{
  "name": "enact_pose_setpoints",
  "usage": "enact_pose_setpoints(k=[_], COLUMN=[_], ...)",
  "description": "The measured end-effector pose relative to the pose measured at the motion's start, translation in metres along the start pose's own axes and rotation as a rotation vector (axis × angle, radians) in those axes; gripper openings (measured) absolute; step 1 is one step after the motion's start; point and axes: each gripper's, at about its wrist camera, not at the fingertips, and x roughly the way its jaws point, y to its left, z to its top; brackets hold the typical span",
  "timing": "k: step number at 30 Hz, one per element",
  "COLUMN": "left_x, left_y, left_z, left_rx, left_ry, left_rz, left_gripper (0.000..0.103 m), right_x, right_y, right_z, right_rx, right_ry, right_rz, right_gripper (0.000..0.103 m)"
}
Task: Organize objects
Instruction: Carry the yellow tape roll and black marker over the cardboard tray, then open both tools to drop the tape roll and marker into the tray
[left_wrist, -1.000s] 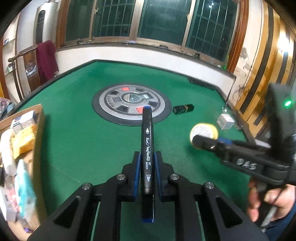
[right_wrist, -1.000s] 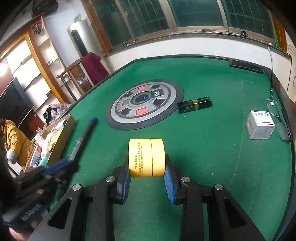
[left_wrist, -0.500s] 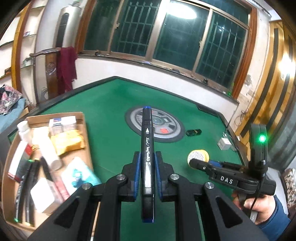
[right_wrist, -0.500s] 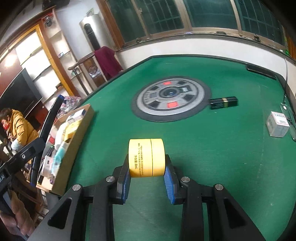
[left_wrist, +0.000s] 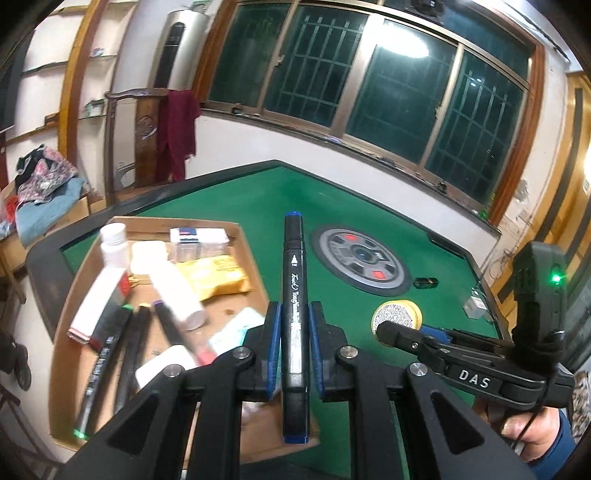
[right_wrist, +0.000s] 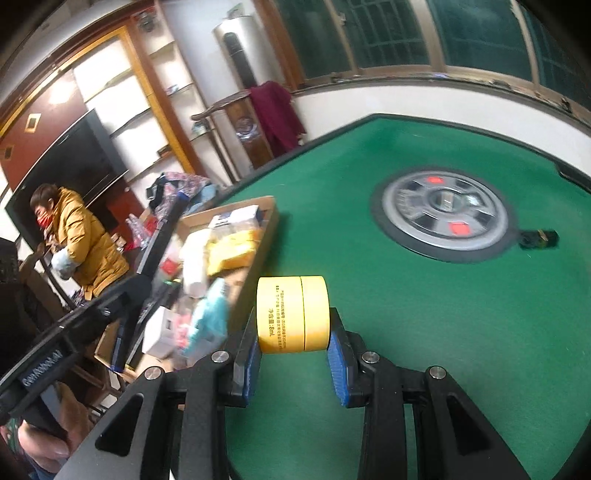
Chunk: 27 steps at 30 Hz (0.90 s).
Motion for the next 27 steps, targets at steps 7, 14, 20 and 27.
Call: enact_pose_setpoints(k=[7,14,20,27], left_x=[-0.005,-0.007,0.0,0.012], left_y=[0.036,0.072,0.089,0.097], left_z=[-0.001,-0.01,-0.016,-0.021], left_rx=[-0.059,-0.109,-0.136,-0.148], left_ry=[-0.006,0.023,0.055,0.082], left_rz=[0.045,0.098,0.111,0.114], left_gripper=[0.014,0.014,0.014,0.014], right_x=[0.028,0.059,0.082,0.101], right_y=[0.043,0.073,0.083,0.086], right_z=[0.013,0.018,0.018,0.016], right_rx=[-0.06,-0.098,-0.11,-0.133], right_ry=[0.008,0.033,0.067,0.101], right_rz=[0.041,0.072,0.063,0.042], right_gripper=[0.035,0.035,0.035,0.035])
